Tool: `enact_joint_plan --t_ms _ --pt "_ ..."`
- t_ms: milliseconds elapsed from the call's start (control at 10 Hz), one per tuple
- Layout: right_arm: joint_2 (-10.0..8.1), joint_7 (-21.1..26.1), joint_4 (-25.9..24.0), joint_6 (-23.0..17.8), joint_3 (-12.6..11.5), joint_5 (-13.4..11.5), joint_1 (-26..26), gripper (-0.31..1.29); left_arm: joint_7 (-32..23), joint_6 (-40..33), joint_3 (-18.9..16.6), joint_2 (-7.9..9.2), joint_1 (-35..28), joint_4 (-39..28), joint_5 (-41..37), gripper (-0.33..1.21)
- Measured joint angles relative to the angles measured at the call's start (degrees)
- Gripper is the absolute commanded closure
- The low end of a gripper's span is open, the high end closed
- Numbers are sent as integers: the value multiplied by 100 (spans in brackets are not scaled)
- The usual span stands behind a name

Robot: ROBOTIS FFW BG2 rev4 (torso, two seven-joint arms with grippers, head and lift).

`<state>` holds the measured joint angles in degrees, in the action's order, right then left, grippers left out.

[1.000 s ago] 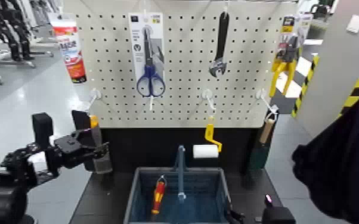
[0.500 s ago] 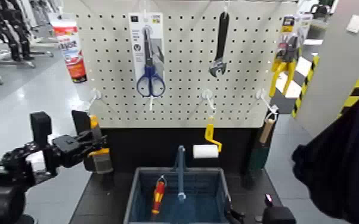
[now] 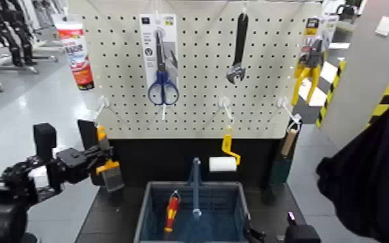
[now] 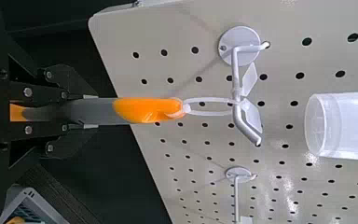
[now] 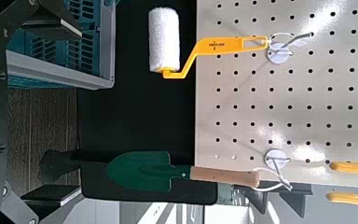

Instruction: Put the yellow paint brush into the crate.

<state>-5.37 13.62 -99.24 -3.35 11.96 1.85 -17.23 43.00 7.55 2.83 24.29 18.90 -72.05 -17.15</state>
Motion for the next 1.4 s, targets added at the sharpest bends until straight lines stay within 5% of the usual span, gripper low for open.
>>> enact_joint_plan --t_ms 700,1400 --pt "0 0 1 21 8 0 0 14 -72 9 -133 -147 -352 -594 15 114" --pt "1 0 -1 46 15 0 0 14 -202 269 -732 -501 -1054 -2090 48 114"
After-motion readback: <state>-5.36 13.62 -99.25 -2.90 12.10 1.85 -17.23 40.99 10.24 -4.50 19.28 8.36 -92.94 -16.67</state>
